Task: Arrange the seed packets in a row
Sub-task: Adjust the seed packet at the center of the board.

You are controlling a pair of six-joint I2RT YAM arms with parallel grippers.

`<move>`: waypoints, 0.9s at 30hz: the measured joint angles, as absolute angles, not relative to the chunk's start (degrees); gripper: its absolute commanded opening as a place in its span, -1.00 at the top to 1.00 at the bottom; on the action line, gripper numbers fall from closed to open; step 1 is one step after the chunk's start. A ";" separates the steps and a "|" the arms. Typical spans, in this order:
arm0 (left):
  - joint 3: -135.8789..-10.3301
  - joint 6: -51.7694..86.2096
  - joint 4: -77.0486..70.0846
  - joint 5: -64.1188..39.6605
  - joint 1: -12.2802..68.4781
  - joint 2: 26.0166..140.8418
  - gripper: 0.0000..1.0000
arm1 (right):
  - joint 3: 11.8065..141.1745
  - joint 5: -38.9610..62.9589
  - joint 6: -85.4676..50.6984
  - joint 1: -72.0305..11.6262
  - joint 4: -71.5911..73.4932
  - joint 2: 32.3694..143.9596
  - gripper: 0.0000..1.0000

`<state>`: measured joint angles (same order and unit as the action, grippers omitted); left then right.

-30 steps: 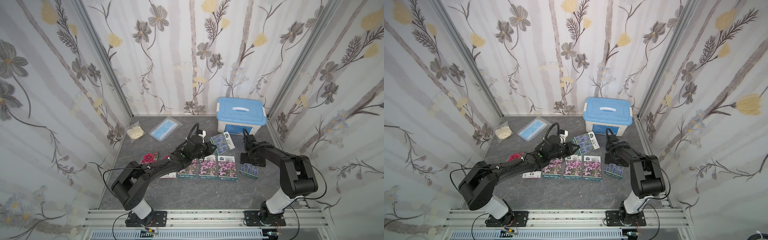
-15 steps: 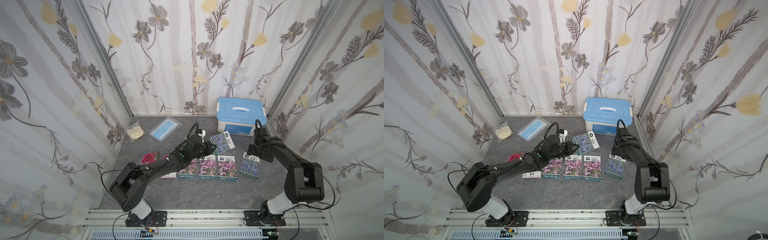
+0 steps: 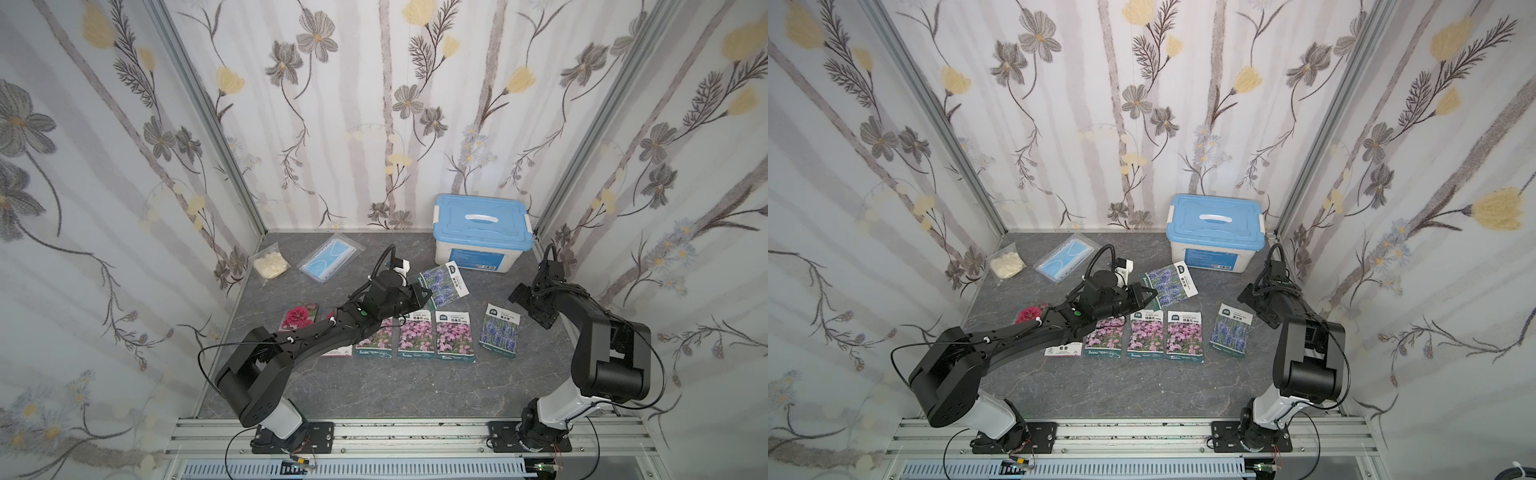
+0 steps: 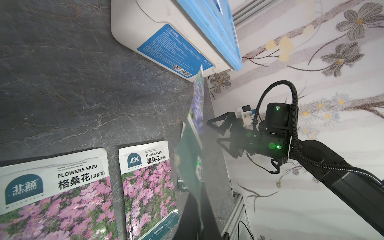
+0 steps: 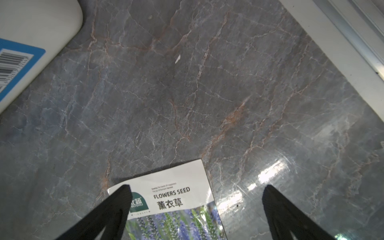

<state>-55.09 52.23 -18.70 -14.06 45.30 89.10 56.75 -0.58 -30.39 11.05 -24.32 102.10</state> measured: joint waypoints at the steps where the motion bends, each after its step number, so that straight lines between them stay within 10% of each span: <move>1: -55.07 52.23 -18.70 -13.91 45.30 89.10 1.00 | 56.34 0.45 -30.39 11.31 -23.31 102.19 -0.99; 27: -54.17 52.05 -18.87 -13.50 45.28 88.64 1.00 | 57.41 8.97 -25.41 9.50 -18.26 108.77 -0.99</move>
